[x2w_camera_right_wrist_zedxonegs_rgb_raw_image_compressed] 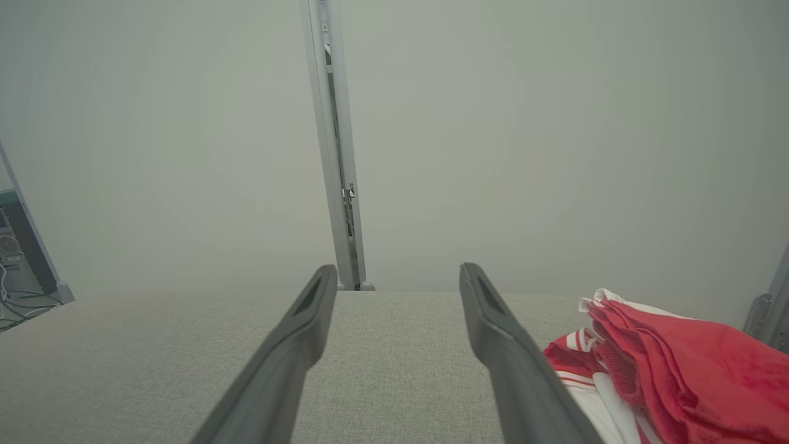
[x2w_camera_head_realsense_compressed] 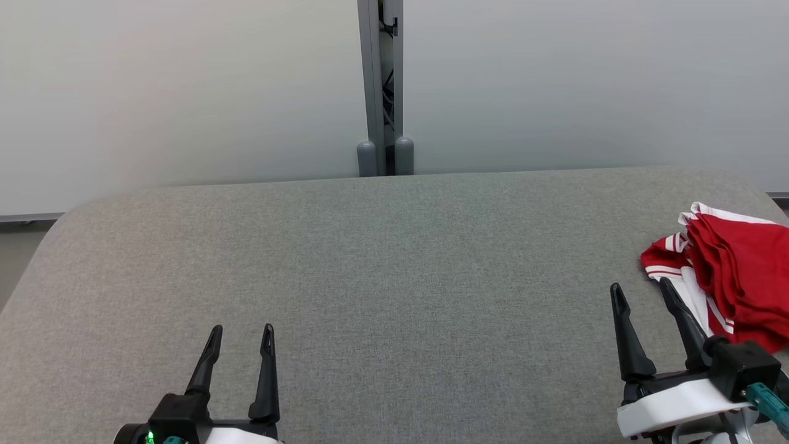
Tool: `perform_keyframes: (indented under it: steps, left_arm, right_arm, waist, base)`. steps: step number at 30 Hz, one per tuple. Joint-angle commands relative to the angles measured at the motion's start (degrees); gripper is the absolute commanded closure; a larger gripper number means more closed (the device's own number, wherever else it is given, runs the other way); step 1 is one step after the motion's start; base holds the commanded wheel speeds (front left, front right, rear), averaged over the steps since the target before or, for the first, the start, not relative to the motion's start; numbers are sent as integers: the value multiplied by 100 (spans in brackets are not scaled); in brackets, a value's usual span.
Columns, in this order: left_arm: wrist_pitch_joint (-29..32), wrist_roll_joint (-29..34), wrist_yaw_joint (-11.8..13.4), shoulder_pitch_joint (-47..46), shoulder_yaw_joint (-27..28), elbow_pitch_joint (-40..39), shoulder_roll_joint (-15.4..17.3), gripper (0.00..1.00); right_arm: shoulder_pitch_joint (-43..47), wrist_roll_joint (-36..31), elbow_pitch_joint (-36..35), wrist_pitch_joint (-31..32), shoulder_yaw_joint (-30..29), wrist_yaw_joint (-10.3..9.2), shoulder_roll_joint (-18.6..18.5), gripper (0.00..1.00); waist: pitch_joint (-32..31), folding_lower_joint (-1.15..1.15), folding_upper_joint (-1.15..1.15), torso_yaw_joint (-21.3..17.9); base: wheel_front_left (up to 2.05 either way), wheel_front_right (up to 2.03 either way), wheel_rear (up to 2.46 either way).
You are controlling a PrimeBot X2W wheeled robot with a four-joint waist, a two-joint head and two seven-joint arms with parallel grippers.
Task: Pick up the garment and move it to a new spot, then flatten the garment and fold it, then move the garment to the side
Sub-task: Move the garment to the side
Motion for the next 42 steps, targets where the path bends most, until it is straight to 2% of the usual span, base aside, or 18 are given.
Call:
perform_keyframes:
  steps: [1, 29, 35, 42]
  left_arm:
    - [0, 30, 40, -36, 1, -26, 25, 0]
    - [0, 53, -76, -90, -2, 47, 25, 0]
    - [0, -85, -311, -56, 47, 84, 26, 0]
    - [0, -92, -389, -21, 97, 32, 25, 0]
  right_arm:
    - [35, -47, -20, -2, -21, -3, -2, 0]
    - [-4, -43, 70, -2, 14, -3, 8, 0]
    - [8, -44, 64, -2, 40, -3, 7, 0]
    - [38, -56, 68, -2, 67, -3, 7, 0]
  waist:
    - [6, 0, 0, 2]
    - [32, 0, 0, -11]
    - [23, 0, 0, -16]
    - [27, 0, 0, -5]
  base:
    - [0, 0, 0]
    - [0, 0, 0]
    - [0, 0, 0]
    - [0, 0, 0]
